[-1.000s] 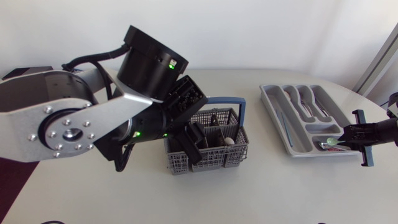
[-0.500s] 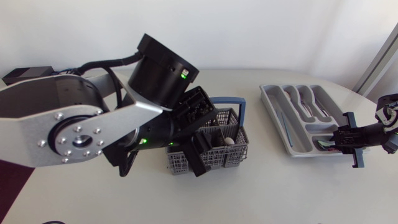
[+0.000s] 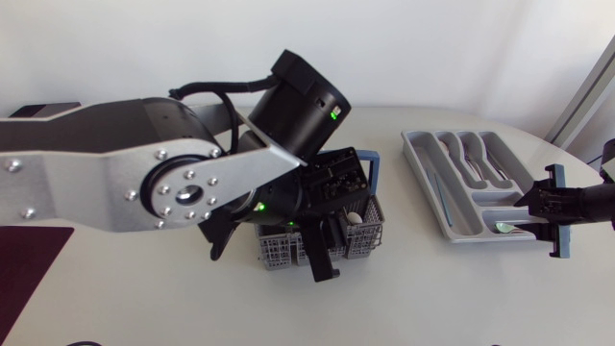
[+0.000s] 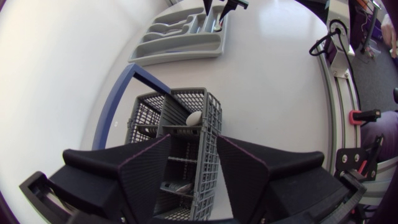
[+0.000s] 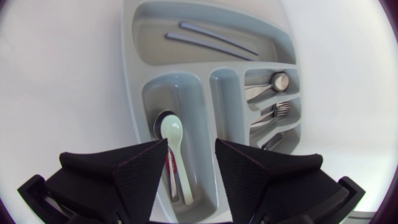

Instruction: Sort the cutlery from the basket into the organizer compartments.

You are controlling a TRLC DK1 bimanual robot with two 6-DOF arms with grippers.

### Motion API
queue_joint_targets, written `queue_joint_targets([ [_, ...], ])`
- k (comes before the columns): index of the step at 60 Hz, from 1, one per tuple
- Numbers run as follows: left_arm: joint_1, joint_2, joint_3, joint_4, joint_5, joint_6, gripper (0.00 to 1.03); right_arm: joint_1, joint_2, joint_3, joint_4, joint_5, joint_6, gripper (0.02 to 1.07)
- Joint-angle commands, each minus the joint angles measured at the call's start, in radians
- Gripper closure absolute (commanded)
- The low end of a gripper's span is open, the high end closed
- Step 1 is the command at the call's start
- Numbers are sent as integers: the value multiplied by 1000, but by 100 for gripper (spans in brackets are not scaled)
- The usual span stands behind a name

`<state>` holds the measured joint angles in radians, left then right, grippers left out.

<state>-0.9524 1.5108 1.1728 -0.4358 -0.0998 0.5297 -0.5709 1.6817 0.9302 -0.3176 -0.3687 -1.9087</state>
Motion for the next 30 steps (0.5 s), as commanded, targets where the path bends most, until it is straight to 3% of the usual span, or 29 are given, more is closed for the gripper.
queue_joint_targets([
  [1, -6, 35, 51, -23, 22, 67, 50, 11, -53, -48, -43, -32, 62, 47],
  [14, -2, 63, 54, -47, 28, 101, 49, 106, -186, -94, -218, -124, 273, 47],
  [30, 7, 23, -16, -46, 28, 104, 49, 364, -433, -129, -293, -170, 718, 47],
])
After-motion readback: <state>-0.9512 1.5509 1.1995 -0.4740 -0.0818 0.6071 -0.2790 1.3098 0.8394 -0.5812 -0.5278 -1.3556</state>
